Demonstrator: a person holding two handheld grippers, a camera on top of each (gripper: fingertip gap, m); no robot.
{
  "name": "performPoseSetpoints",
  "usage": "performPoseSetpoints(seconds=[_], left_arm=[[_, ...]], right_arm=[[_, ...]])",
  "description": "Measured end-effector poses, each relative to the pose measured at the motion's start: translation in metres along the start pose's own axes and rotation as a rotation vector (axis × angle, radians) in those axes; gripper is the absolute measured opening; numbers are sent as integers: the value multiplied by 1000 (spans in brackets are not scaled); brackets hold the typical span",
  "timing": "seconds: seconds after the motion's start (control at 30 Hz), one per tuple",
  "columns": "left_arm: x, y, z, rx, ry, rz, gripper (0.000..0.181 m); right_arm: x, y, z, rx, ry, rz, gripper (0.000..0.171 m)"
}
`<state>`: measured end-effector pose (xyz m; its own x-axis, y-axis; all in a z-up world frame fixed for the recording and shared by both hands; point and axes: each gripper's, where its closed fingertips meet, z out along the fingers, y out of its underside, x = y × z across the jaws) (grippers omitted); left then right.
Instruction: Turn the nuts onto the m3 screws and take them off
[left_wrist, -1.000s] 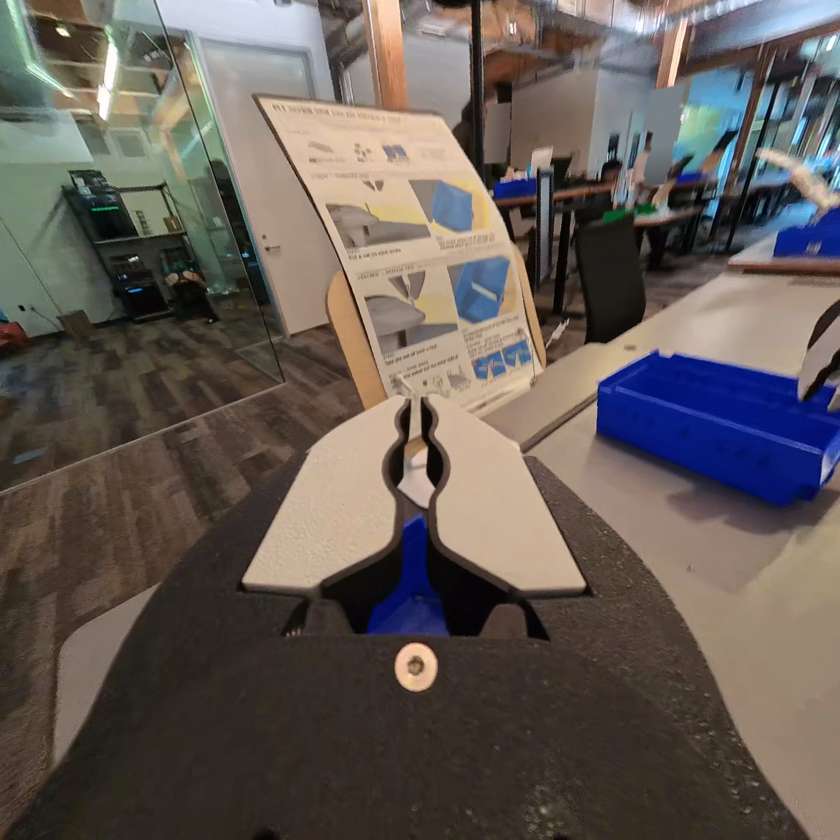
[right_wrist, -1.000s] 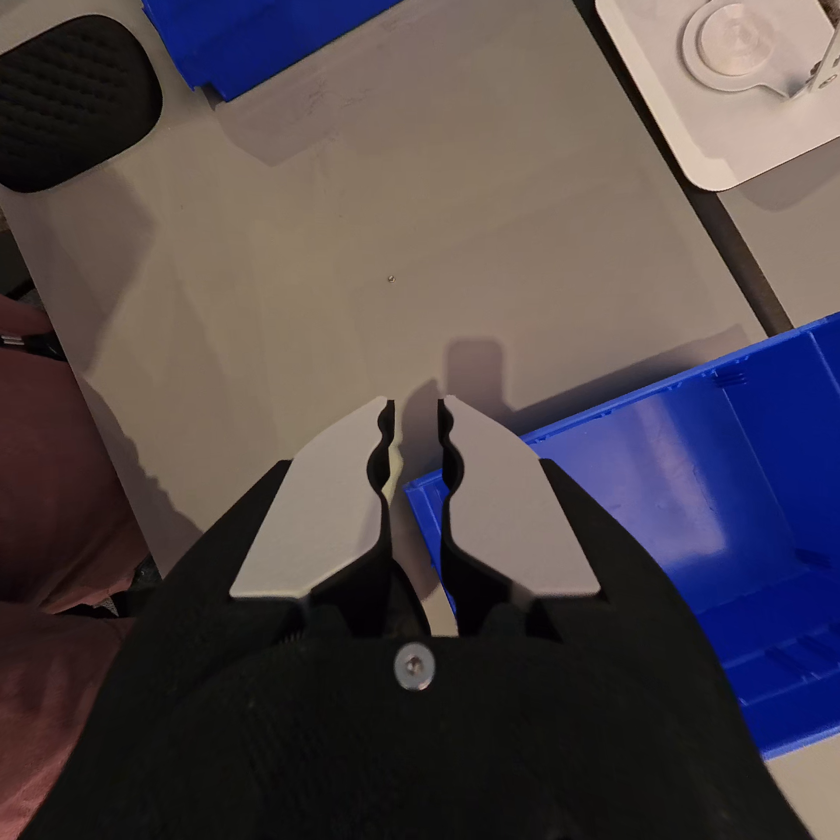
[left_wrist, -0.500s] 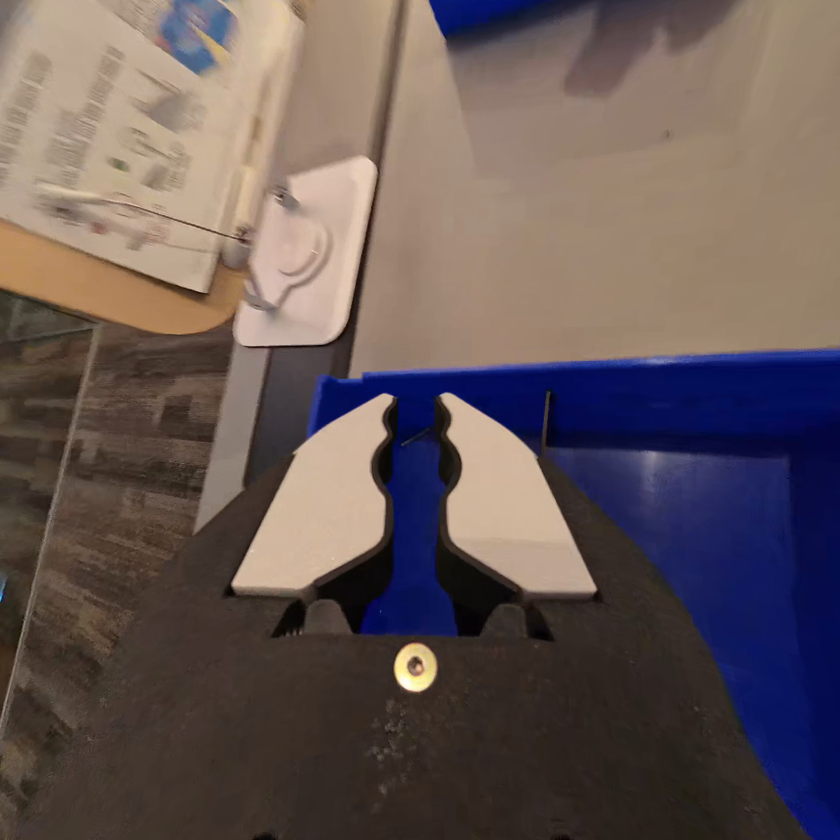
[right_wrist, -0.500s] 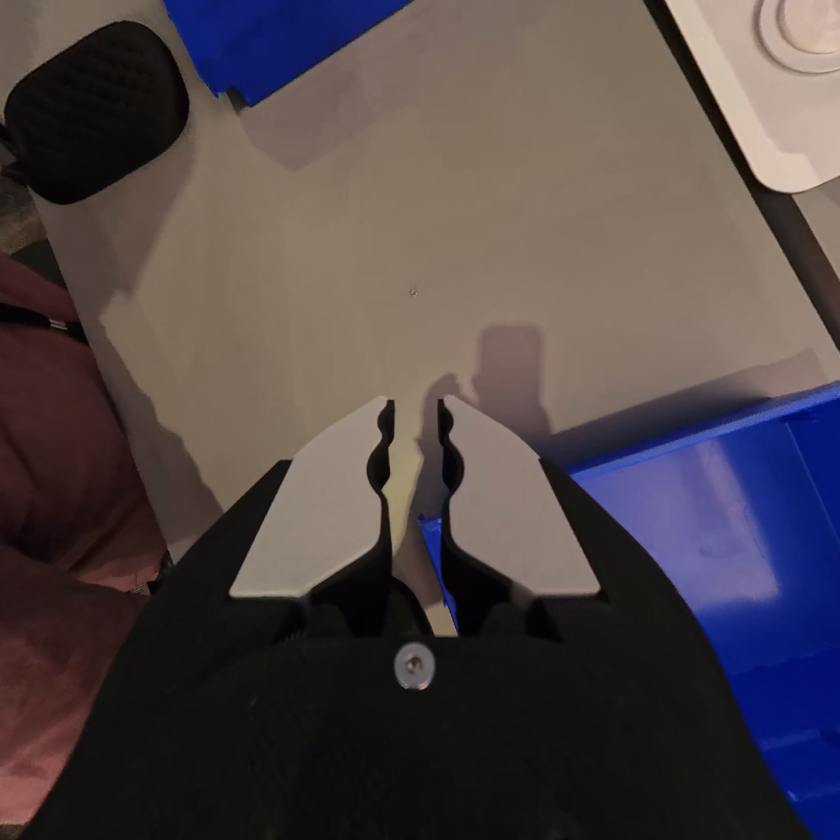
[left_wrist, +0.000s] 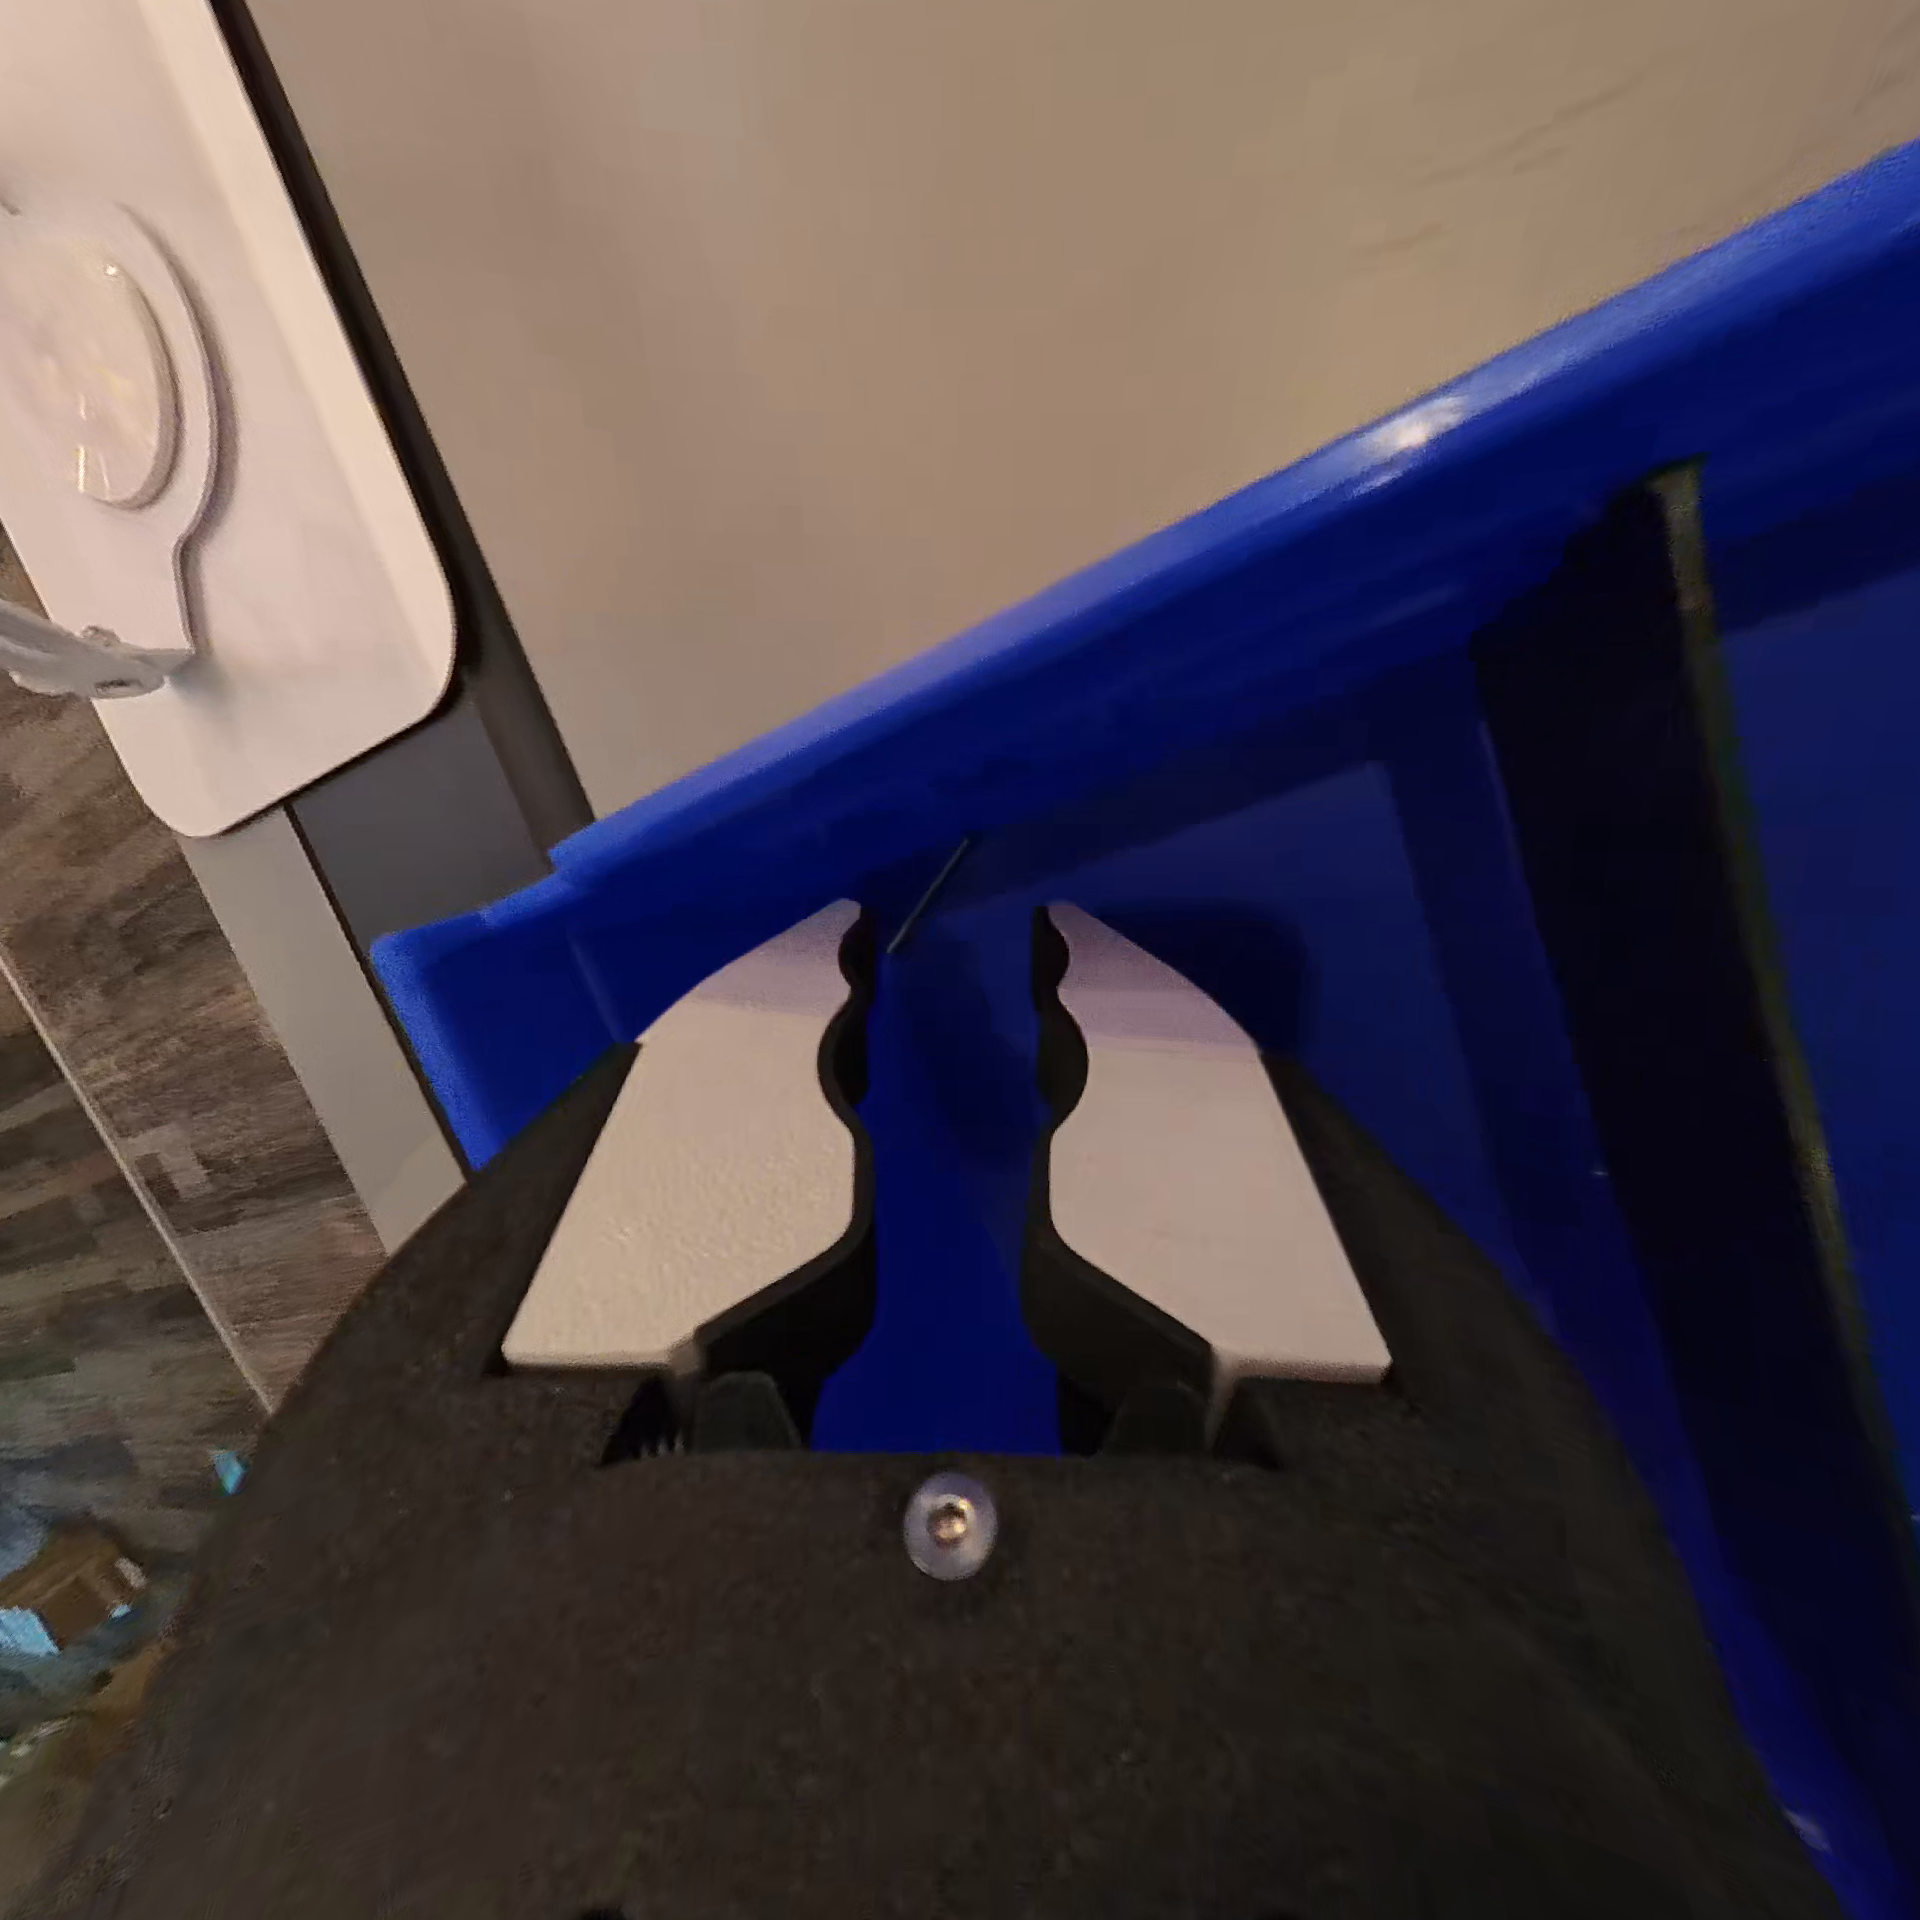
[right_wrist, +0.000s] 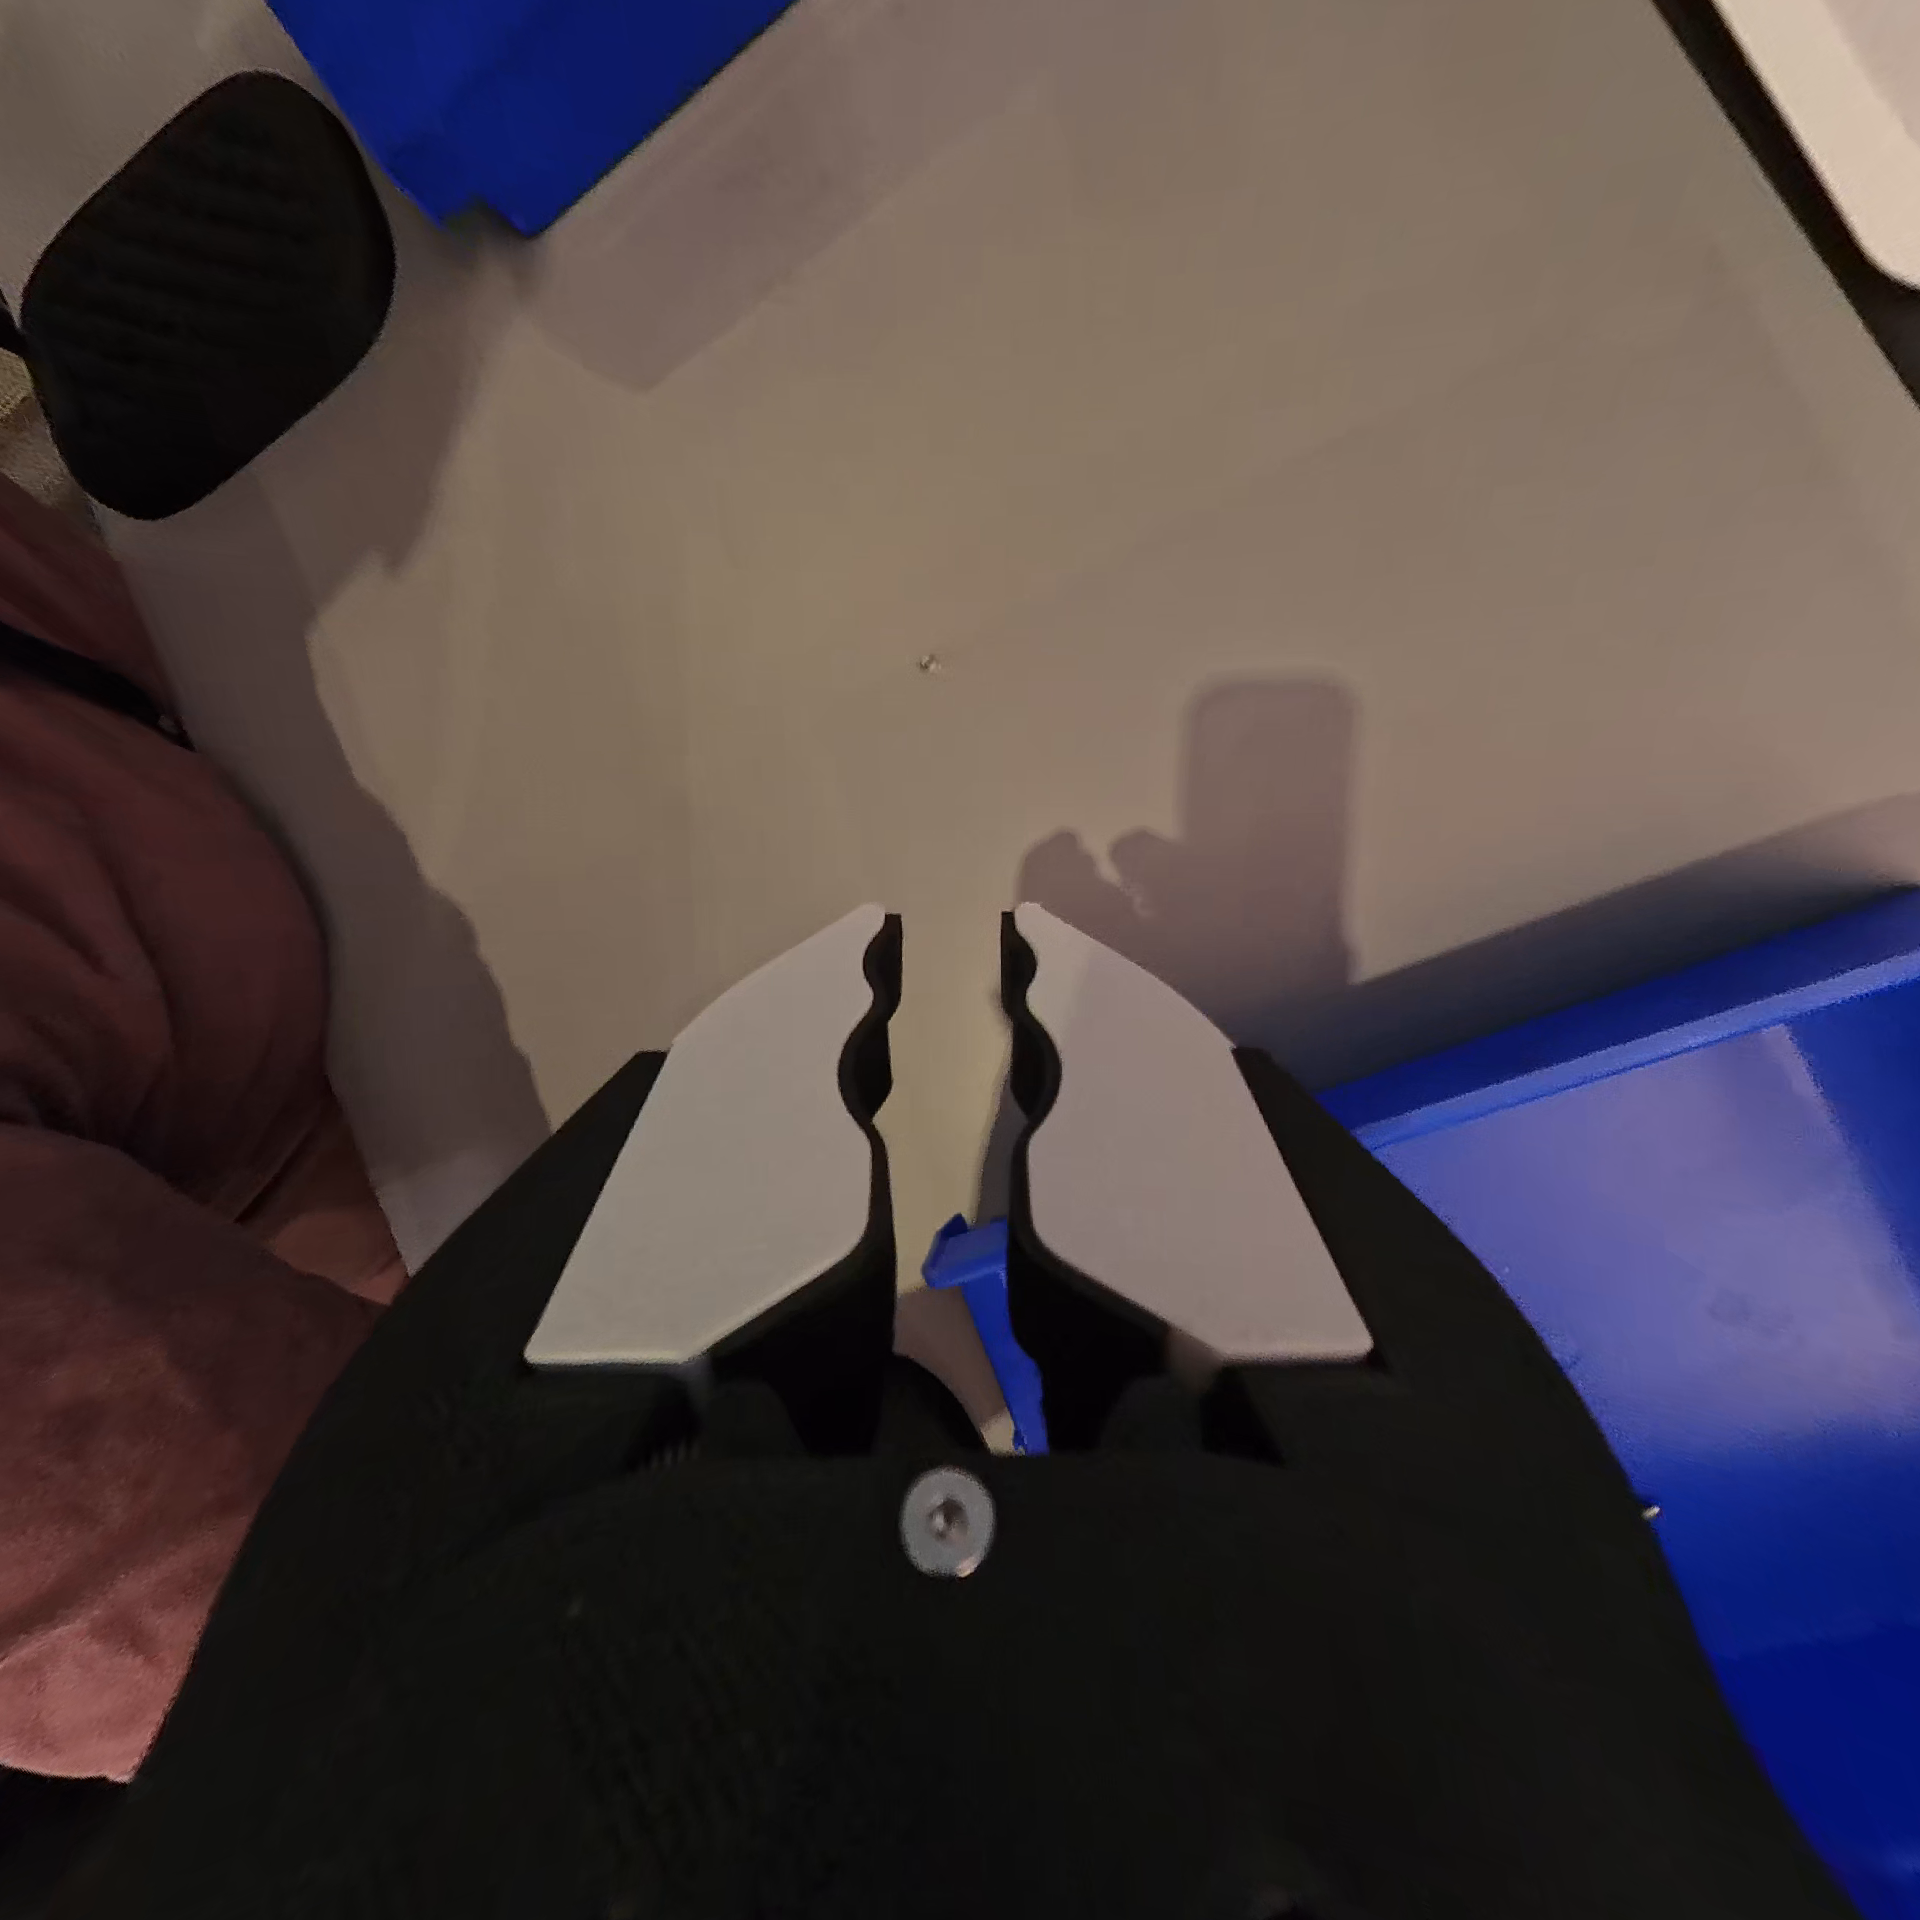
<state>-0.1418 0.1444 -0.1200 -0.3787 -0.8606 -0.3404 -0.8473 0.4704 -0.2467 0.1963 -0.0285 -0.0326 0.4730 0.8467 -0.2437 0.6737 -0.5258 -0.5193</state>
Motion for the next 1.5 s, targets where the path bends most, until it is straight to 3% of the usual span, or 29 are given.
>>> performPoseSetpoints(seconds=[0.07,0.43,1.0,1.3,1.5], left_arm=[[-2,2,7,-24,-11,33,36],[10,8,26,-119,112,135,37],[9,9,30,-221,162,127,37],[3,7,27,-163,109,-88,28],[-1,4,31,-131,10,10,37]], right_arm=[[3,4,4,-19,-8,14,19],[-3,2,8,-14,-42,6,19],[-12,3,12,-40,-63,-34,19],[-10,7,14,-54,-80,-33,19],[-11,7,15,-57,-84,-36,19]])
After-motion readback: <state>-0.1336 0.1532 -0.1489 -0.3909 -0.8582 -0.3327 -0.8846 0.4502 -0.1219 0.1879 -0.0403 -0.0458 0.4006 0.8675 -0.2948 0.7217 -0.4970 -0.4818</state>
